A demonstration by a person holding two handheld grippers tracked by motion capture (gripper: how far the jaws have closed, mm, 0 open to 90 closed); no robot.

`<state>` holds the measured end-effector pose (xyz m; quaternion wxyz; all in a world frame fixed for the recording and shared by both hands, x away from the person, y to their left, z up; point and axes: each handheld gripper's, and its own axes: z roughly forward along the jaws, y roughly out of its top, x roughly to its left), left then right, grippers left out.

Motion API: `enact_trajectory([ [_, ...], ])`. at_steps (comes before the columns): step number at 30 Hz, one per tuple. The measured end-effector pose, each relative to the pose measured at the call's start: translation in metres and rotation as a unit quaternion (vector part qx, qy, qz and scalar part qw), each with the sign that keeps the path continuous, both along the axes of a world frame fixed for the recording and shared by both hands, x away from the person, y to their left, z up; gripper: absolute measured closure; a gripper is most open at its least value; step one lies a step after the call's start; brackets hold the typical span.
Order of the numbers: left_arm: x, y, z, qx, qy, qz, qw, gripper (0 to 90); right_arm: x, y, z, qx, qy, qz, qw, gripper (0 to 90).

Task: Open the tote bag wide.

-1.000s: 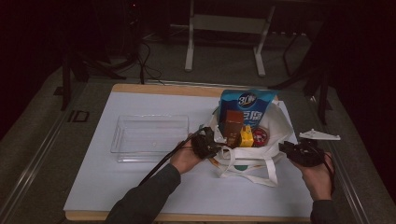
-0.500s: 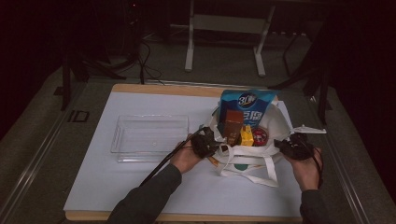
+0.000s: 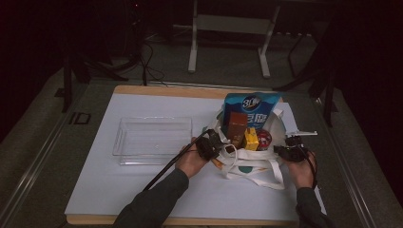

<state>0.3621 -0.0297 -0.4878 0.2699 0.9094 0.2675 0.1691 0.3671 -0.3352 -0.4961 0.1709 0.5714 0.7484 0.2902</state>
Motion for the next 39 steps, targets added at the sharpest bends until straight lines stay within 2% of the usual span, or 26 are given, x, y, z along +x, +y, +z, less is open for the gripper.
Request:
enact_trajectory([
  [4,-0.002,0.005,0.006,-0.017,0.005,-0.005,0.9998,78.3,-0.004,-0.002,0.005,-0.001,-0.008,0.007,0.9999,78.8],
  [7,-0.003,0.011,0.015,-0.033,0.009,-0.013,0.9993,74.3,-0.009,-0.006,0.012,0.010,-0.020,0.011,0.9997,68.8],
  [12,-0.010,0.018,0.028,-0.039,-0.003,-0.028,0.9988,68.8,-0.017,-0.009,0.025,0.006,-0.027,0.030,0.9992,60.0],
  [17,-0.013,0.027,0.043,-0.048,-0.013,-0.033,0.9982,63.1,-0.025,-0.018,0.041,0.011,-0.047,0.022,0.9986,57.0],
  [19,-0.014,0.032,0.051,-0.059,-0.019,-0.031,0.9976,61.6,-0.027,-0.021,0.047,0.014,-0.055,0.017,0.9982,55.6],
  [22,-0.013,0.040,0.062,-0.068,-0.033,-0.026,0.9968,59.5,-0.029,-0.027,0.059,0.018,-0.075,0.009,0.9970,55.4],
  [23,-0.013,0.040,0.062,-0.068,-0.033,-0.026,0.9968,59.2,-0.029,-0.027,0.059,0.018,-0.075,0.009,0.9970,55.4],
  [24,-0.011,0.047,0.069,-0.080,-0.042,-0.021,0.9957,59.2,-0.030,-0.030,0.067,0.020,-0.090,0.003,0.9957,55.6],
  [26,-0.009,0.053,0.076,-0.091,-0.052,-0.011,0.9944,59.2,-0.030,-0.030,0.073,0.018,-0.104,0.002,0.9944,56.1],
  [30,-0.003,0.058,0.082,-0.098,-0.072,0.008,0.9926,59.5,-0.028,-0.028,0.084,0.011,-0.125,-0.003,0.9920,59.6],
  [35,0.009,0.057,0.080,-0.089,-0.079,0.024,0.9926,60.4,-0.019,-0.023,0.089,-0.003,-0.131,-0.001,0.9914,64.0],
  [39,0.019,0.053,0.078,-0.096,-0.078,0.038,0.9916,64.9,-0.011,-0.020,0.089,-0.006,-0.129,0.000,0.9916,68.4],
])
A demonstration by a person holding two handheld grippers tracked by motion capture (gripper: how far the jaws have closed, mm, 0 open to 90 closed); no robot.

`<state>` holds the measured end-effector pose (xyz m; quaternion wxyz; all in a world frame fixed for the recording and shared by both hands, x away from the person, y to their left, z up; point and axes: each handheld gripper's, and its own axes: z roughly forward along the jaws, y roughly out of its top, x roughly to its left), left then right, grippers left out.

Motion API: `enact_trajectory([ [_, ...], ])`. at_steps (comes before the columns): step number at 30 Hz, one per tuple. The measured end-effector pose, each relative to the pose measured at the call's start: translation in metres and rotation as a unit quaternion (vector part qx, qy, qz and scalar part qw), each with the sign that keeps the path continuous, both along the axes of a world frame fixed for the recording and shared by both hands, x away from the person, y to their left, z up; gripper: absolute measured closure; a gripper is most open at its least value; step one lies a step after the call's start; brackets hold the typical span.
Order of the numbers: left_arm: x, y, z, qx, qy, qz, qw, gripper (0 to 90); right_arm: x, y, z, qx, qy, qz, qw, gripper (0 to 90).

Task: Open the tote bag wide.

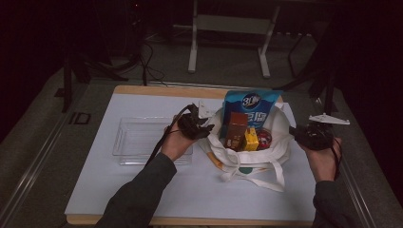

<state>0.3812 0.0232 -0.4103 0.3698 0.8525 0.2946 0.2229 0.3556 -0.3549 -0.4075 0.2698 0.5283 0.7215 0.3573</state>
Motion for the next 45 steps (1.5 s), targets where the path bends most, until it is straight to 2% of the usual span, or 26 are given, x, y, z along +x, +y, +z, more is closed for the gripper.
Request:
enact_trajectory([
  [3,0.007,-0.003,-0.002,-0.004,0.000,0.010,0.9999,69.9,0.006,0.002,-0.003,-0.003,0.002,0.000,1.0000,73.5],
  [5,0.012,-0.005,-0.003,-0.014,0.001,0.014,0.9998,74.5,0.008,0.003,-0.005,-0.005,-0.001,-0.003,1.0000,80.0],
  [8,0.018,-0.008,-0.005,-0.012,0.000,0.022,0.9997,83.0,0.011,0.005,-0.007,-0.007,-0.002,0.000,1.0000,87.1],
  [10,0.019,-0.009,-0.006,-0.011,-0.002,0.026,0.9996,86.6,0.012,0.006,-0.007,-0.011,-0.003,0.002,0.9999,88.5],
  [14,0.029,-0.008,-0.007,-0.003,0.001,0.039,0.9992,88.3,0.016,0.006,-0.009,-0.018,0.004,0.000,0.9998,89.2],
  [17,0.036,-0.006,-0.012,0.000,0.008,0.050,0.9987,88.5,0.019,0.005,-0.015,-0.021,0.012,-0.004,0.9997,89.4],
  [21,0.043,-0.006,-0.018,0.008,0.017,0.056,0.9982,88.7,0.024,0.003,-0.025,-0.013,0.025,-0.010,0.9996,89.5],
  [25,0.052,-0.011,-0.029,0.042,0.027,0.062,0.9968,88.8,0.030,0.005,-0.035,-0.013,0.039,-0.012,0.9991,89.6],
  [31,0.060,-0.017,-0.040,0.078,0.041,0.062,0.9942,88.9,0.034,0.006,-0.046,-0.014,0.055,-0.014,0.9983,89.6],
  [36,0.064,-0.024,-0.047,0.107,0.050,0.063,0.9910,88.9,0.038,0.006,-0.059,-0.010,0.071,-0.020,0.9972,89.6],
  [39,0.064,-0.028,-0.052,0.131,0.052,0.056,0.9885,88.9,0.040,0.007,-0.065,-0.009,0.079,-0.022,0.9966,89.6],
  [42,0.065,-0.031,-0.059,0.140,0.066,0.052,0.9866,88.9,0.041,0.008,-0.072,-0.011,0.087,-0.022,0.9959,89.6],
  [45,0.064,-0.035,-0.066,0.162,0.074,0.042,0.9831,88.9,0.041,0.011,-0.079,-0.015,0.093,-0.023,0.9953,89.5],
])
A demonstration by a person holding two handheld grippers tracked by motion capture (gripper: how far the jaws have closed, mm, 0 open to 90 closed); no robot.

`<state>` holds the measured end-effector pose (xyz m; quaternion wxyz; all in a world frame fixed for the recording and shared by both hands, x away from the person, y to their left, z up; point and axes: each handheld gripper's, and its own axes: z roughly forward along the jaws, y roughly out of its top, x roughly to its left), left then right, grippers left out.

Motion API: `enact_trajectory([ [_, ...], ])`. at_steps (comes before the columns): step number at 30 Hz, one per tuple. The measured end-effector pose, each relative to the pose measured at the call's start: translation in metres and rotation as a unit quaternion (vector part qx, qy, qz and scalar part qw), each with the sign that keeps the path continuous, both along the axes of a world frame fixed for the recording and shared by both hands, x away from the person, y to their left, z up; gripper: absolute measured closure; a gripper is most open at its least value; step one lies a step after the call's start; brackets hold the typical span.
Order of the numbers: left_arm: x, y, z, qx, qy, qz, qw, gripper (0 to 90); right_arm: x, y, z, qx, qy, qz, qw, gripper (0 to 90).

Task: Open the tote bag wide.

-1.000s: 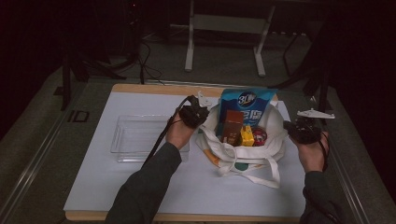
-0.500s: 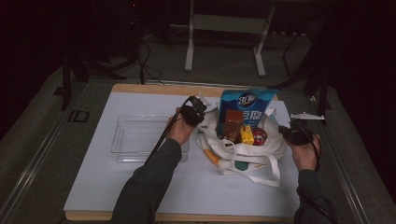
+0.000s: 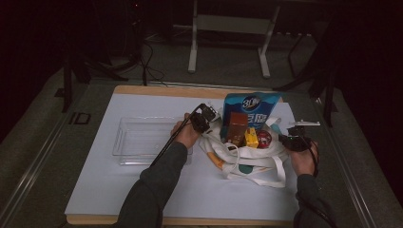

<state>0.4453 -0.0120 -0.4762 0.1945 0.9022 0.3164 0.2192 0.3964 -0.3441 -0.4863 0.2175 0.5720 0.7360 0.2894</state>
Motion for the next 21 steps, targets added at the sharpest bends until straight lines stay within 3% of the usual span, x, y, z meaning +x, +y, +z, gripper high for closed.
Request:
enact_trajectory([
  [5,-0.001,-0.003,-0.002,0.014,0.006,-0.003,0.9999,88.9,0.000,0.003,-0.003,0.000,0.003,-0.006,1.0000,89.5],
  [10,0.000,0.001,-0.002,-0.005,0.008,0.003,0.9999,88.5,-0.002,0.004,0.003,-0.005,0.001,-0.003,1.0000,88.6],
  [16,-0.001,0.004,0.000,-0.016,0.007,0.003,0.9998,87.9,-0.015,0.002,0.022,0.001,-0.020,0.018,0.9997,81.9],
  [17,-0.001,0.004,0.001,-0.017,0.007,0.001,0.9998,87.6,-0.022,0.001,0.029,0.003,-0.026,0.031,0.9992,77.1],
  [21,-0.002,0.007,0.001,-0.025,0.011,0.003,0.9996,87.1,-0.038,0.005,0.038,0.001,-0.035,0.052,0.9980,76.0],
])
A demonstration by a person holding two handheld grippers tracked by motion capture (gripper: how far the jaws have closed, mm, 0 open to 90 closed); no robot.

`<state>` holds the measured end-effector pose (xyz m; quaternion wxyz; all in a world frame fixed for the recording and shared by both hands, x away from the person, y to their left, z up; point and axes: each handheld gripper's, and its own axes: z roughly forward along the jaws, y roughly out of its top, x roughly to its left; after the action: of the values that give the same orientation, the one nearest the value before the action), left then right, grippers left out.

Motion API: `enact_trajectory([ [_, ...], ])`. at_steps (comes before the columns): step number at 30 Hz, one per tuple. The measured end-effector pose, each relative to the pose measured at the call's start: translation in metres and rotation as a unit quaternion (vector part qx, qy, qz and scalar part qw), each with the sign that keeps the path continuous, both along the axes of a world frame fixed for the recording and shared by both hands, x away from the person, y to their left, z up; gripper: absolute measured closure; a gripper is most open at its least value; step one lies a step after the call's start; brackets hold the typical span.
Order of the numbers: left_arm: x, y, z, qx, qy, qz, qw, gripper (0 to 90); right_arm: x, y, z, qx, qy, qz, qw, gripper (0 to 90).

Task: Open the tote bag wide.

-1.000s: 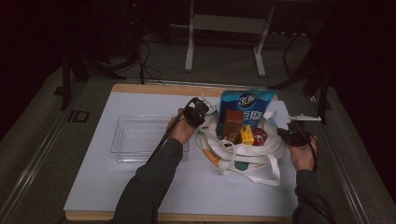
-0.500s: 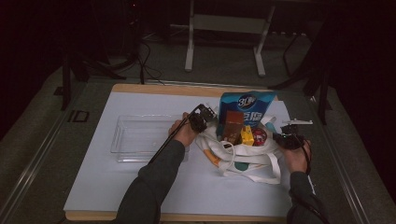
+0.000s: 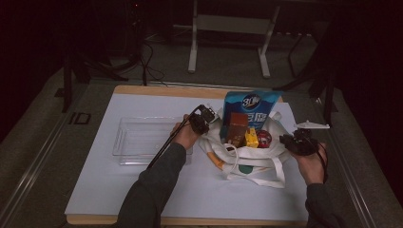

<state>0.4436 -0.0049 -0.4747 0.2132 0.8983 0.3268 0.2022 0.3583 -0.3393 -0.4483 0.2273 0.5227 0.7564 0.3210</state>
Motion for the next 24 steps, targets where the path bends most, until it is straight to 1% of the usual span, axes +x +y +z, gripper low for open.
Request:
enact_trajectory([
  [1,0.000,0.000,0.000,0.000,0.000,0.000,1.0000,87.0,-0.004,0.002,0.000,0.001,-0.002,0.007,1.0000,75.1],
  [3,0.000,0.002,0.000,-0.008,0.003,0.000,1.0000,86.7,-0.014,0.007,-0.001,0.005,-0.004,0.023,0.9997,74.6],
  [6,-0.001,0.002,0.000,-0.007,0.003,-0.003,1.0000,86.2,-0.028,0.014,-0.007,0.043,-0.008,0.045,0.9980,73.2],
  [9,-0.001,0.002,0.000,-0.008,0.001,-0.004,1.0000,85.5,-0.036,0.022,-0.014,0.074,-0.010,0.059,0.9955,71.5],
  [11,-0.002,0.002,0.000,-0.007,-0.002,-0.004,1.0000,85.2,-0.037,0.028,-0.021,0.072,-0.008,0.065,0.9952,71.4],
  [12,-0.002,0.002,-0.001,-0.007,-0.002,-0.004,1.0000,85.2,-0.037,0.032,-0.026,0.068,-0.003,0.068,0.9953,71.5],
  [13,-0.002,0.002,-0.001,-0.007,-0.002,-0.004,1.0000,85.2,-0.037,0.032,-0.026,0.068,-0.003,0.068,0.9953,71.5],
  [14,-0.003,0.002,0.000,-0.007,-0.003,-0.006,1.0000,85.2,-0.034,0.038,-0.036,0.056,0.005,0.066,0.9962,71.6],
  [17,-0.002,0.004,-0.001,-0.012,-0.001,-0.005,0.9999,85.1,-0.030,0.042,-0.048,0.049,0.013,0.065,0.9966,72.3],
  [19,-0.002,0.004,0.000,-0.013,-0.001,-0.007,0.9999,84.9,-0.028,0.046,-0.055,0.030,0.019,0.066,0.9972,73.3],
  [21,-0.003,0.006,0.000,-0.019,-0.001,-0.011,0.9998,83.8,-0.027,0.048,-0.061,0.021,0.027,0.066,0.9973,73.9],
  [22,-0.002,0.007,0.000,-0.025,0.000,-0.011,0.9996,82.7,-0.026,0.049,-0.064,0.018,0.029,0.065,0.9973,74.0],
  [24,-0.002,0.009,0.002,-0.033,0.002,-0.013,0.9994,81.8,-0.027,0.051,-0.068,0.012,0.028,0.064,0.9975,74.0],
])
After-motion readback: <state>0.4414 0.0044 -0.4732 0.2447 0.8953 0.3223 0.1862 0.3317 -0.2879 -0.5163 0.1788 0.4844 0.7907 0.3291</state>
